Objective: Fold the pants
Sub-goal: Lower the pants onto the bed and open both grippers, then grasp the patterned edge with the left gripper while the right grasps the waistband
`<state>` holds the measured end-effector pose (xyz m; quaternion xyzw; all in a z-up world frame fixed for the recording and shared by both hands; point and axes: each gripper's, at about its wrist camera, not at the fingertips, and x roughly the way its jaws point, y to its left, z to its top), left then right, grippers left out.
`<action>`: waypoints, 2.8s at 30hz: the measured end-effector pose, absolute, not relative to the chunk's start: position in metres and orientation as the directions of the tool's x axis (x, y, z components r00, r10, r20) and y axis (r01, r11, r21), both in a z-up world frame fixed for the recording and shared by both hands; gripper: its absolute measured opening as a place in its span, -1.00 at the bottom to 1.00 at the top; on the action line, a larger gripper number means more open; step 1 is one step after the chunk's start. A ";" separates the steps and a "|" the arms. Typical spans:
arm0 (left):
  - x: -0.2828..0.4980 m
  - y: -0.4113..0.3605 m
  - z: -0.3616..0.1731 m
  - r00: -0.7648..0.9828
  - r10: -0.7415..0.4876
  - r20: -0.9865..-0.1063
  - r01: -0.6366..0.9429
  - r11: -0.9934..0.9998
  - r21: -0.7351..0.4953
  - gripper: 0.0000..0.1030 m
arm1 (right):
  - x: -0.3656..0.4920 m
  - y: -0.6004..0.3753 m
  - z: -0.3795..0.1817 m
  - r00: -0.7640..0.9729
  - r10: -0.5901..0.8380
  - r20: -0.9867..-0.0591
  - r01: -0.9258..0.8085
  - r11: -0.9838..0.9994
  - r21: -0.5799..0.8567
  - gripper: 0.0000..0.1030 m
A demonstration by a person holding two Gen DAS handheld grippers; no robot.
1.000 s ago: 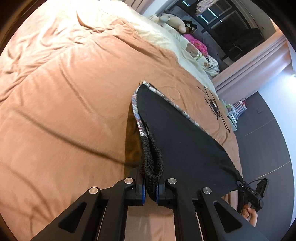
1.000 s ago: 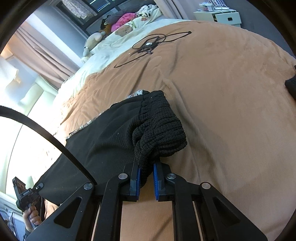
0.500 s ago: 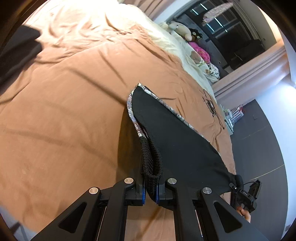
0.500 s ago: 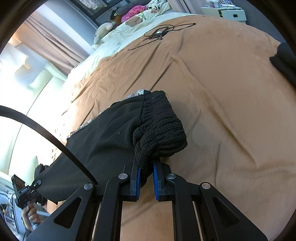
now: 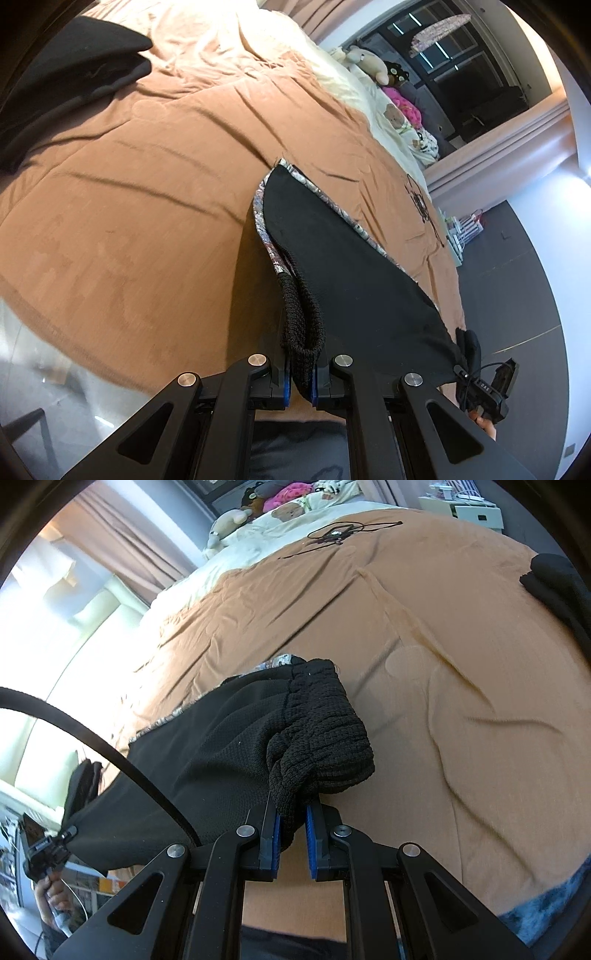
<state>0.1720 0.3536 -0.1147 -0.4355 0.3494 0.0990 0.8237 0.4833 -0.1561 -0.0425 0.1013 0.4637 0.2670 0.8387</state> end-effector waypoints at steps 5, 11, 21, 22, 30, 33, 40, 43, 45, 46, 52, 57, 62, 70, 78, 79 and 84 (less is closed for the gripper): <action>0.159 0.355 -0.127 0.729 -0.145 -0.669 -0.484 0.582 -0.654 -0.86 | 0.471 -0.153 -0.045 0.426 0.530 -0.733 -0.366 0.842 0.397 -0.84; 0.164 0.358 -0.155 0.618 -0.127 -0.776 -0.582 0.590 -0.560 -0.59 | 0.471 -0.148 -0.061 0.405 0.457 -0.792 -0.371 0.874 0.314 -0.37; 0.180 0.383 -0.148 0.612 -0.067 -0.788 -0.573 0.649 -0.500 -0.04 | 0.487 -0.176 -0.045 0.463 0.449 -0.764 -0.338 0.887 0.316 0.14; 0.187 0.385 -0.146 0.613 -0.066 -0.787 -0.564 0.662 -0.494 -0.04 | 0.492 -0.173 -0.041 0.471 0.442 -0.763 -0.343 0.889 0.303 0.14; 0.245 0.405 -0.135 0.622 -0.067 -0.780 -0.520 0.709 -0.476 -0.04 | 0.509 -0.155 -0.035 0.491 0.422 -0.762 -0.366 0.894 0.260 0.14; 0.268 0.413 -0.137 0.615 -0.071 -0.785 -0.506 0.728 -0.462 -0.04 | 0.518 -0.143 -0.035 0.495 0.407 -0.768 -0.374 0.897 0.234 0.14; 0.323 0.423 -0.152 0.574 -0.093 -0.814 -0.460 0.785 -0.414 -0.04 | 0.556 -0.116 -0.040 0.449 0.397 -0.800 -0.404 0.889 0.214 0.14; 0.342 0.427 -0.160 0.556 -0.099 -0.825 -0.450 0.799 -0.399 -0.04 | 0.572 -0.102 -0.041 0.446 0.381 -0.810 -0.414 0.890 0.190 0.14; 0.353 0.429 -0.164 0.552 -0.104 -0.827 -0.439 0.807 -0.395 -0.04 | 0.580 -0.092 -0.042 0.438 0.377 -0.816 -0.426 0.886 0.181 0.14; 0.360 0.431 -0.167 0.548 -0.106 -0.830 -0.436 0.811 -0.391 -0.04 | 0.585 -0.087 -0.044 0.433 0.376 -0.820 -0.433 0.884 0.176 0.14; 0.388 0.437 -0.179 0.525 -0.118 -0.843 -0.414 0.830 -0.373 -0.04 | 0.613 -0.060 -0.057 0.401 0.329 -0.855 -0.458 0.880 0.124 0.14; 0.406 0.442 -0.185 0.509 -0.103 -0.855 -0.410 0.844 -0.346 -0.04 | 0.631 -0.044 -0.070 0.372 0.314 -0.874 -0.473 0.874 0.113 0.14; 0.416 0.444 -0.188 0.516 -0.085 -0.852 -0.394 0.860 -0.324 -0.06 | 0.637 -0.037 -0.079 0.355 0.329 -0.875 -0.488 0.864 0.127 -0.25; 0.417 0.433 -0.171 0.542 -0.070 -0.838 -0.338 0.894 -0.294 -0.78 | 0.620 -0.044 -0.069 0.438 0.309 -0.844 -0.469 0.880 0.078 -0.56; 0.438 0.427 -0.173 0.508 -0.064 -0.859 -0.335 0.904 -0.265 -0.73 | 0.607 -0.049 -0.065 0.477 0.274 -0.835 -0.427 0.903 0.053 -0.56; 0.441 0.426 -0.176 0.488 -0.048 -0.871 -0.346 0.906 -0.244 -0.50 | 0.606 -0.049 -0.066 0.471 0.275 -0.838 -0.431 0.901 0.054 -0.56; 0.442 0.430 -0.188 0.479 -0.056 -0.876 -0.358 0.899 -0.253 0.08 | 0.609 -0.049 -0.068 0.439 0.284 -0.852 -0.454 0.889 0.062 -0.41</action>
